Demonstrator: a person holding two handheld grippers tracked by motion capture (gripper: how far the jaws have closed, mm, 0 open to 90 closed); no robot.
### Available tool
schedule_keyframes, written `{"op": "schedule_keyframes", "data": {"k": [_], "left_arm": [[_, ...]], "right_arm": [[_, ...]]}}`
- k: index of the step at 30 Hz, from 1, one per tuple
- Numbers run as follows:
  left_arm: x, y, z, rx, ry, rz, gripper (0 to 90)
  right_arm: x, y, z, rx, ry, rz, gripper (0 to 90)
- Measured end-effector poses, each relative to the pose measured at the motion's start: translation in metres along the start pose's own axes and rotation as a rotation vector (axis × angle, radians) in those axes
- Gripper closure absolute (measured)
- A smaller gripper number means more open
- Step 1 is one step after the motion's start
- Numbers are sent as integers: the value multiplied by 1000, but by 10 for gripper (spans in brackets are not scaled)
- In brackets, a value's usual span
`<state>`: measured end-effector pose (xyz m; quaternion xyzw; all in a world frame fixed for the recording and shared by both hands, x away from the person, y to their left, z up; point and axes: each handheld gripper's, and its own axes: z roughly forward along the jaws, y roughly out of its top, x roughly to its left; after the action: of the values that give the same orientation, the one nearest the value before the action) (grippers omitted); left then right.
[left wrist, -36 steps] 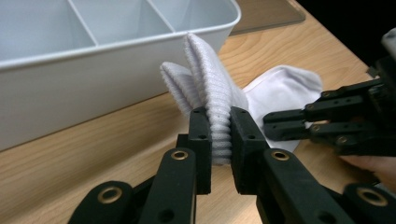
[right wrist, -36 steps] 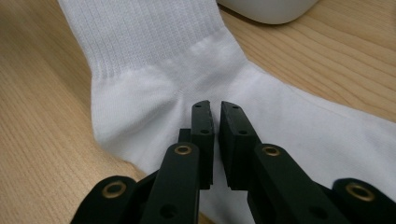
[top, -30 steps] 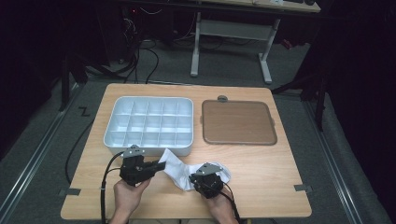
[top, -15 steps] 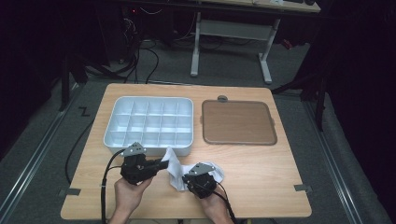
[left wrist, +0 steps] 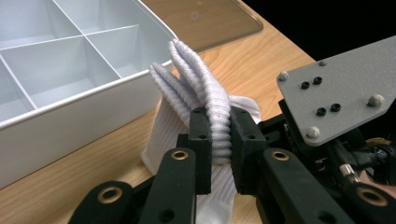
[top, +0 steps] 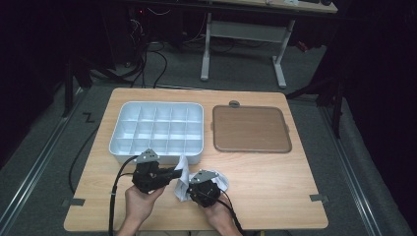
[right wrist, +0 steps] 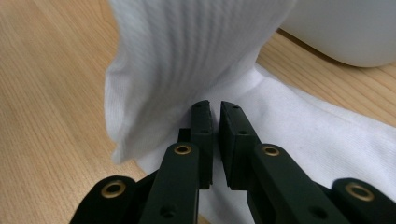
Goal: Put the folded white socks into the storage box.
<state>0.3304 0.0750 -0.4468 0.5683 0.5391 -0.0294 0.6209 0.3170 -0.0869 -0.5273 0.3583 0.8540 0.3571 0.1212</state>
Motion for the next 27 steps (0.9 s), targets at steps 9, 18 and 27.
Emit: {"op": "schedule_keyframes", "data": {"k": [9, 18, 27], "left_arm": [[1, -4, 5, 23, 31, 33, 806], [0, -6, 7, 31, 35, 39, 805], [-2, -8, 11, 47, 38, 59, 805]], "right_arm": [[-2, 2, -6, 7, 22, 1, 809], [-27, -5, -43, -45, -64, 41, 782], [-64, -21, -70, -68, -158, 129, 733]]}}
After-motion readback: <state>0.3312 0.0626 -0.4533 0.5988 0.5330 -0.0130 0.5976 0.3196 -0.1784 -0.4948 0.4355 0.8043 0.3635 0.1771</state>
